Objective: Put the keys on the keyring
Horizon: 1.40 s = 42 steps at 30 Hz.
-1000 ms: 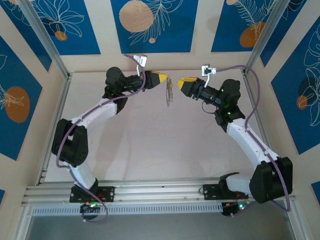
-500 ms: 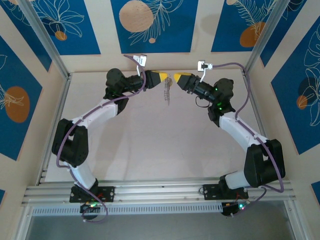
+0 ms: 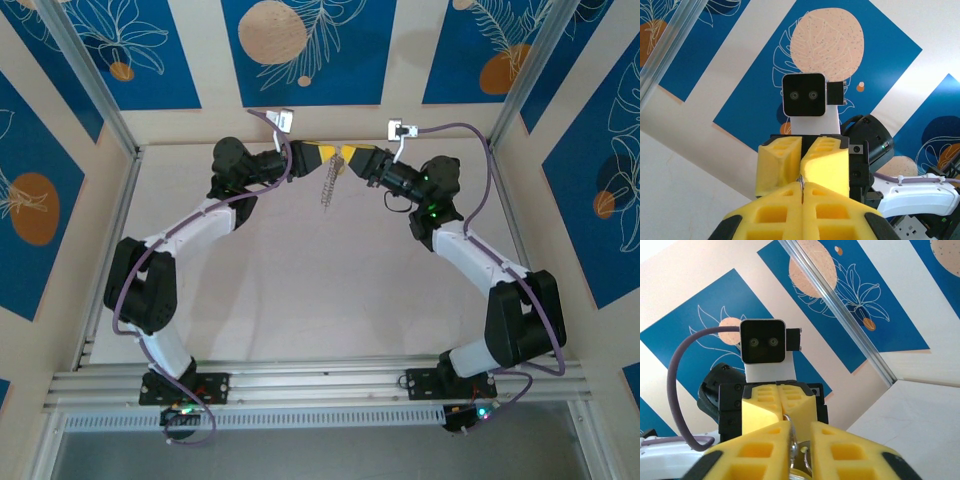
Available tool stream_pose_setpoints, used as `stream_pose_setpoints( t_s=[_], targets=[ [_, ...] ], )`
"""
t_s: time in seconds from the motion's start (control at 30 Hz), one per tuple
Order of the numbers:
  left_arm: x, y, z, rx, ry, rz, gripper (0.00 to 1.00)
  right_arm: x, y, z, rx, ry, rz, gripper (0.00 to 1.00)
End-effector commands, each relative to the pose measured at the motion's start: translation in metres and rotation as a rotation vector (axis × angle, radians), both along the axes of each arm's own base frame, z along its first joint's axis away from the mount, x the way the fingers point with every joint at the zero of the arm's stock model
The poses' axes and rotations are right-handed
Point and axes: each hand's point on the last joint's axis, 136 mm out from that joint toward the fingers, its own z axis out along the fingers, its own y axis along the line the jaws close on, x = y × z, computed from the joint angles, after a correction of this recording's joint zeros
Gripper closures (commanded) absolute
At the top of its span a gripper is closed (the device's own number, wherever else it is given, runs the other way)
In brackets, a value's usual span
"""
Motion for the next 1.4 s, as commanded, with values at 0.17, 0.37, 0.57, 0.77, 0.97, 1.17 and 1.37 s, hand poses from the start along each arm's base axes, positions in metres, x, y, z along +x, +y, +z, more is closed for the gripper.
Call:
stream_pose_setpoints(
  t_s=[0.17,0.37,0.57,0.77,0.97,1.17,1.37],
  targets=[
    [-0.006,0.0,0.014,-0.041,-0.051,0.002,1.0,-0.005,0.01,0.01,0.004,-0.041,0.029,0.87],
    [-0.007,0.0,0.015,-0.045,-0.053,0.001,1.0,-0.008,0.014,0.006,-0.002,-0.037,0.039,0.85],
    [-0.005,0.001,0.016,-0.049,-0.053,0.014,1.0,-0.009,0.018,0.001,-0.001,-0.022,0.042,0.85],
    [-0.004,0.002,0.016,-0.056,-0.05,0.022,1.0,-0.008,0.02,-0.003,0.018,-0.004,0.033,0.89],
    [-0.004,0.003,0.015,-0.063,-0.044,0.029,1.0,-0.003,0.022,-0.003,0.053,0.007,0.041,1.0],
    [-0.004,0.002,0.012,-0.059,-0.039,0.028,1.0,0.0,0.025,-0.002,0.07,0.012,0.053,1.0],
    [-0.002,0.001,0.01,-0.057,-0.028,0.025,1.0,0.006,0.026,-0.001,0.056,0.017,0.051,1.0]
  ],
)
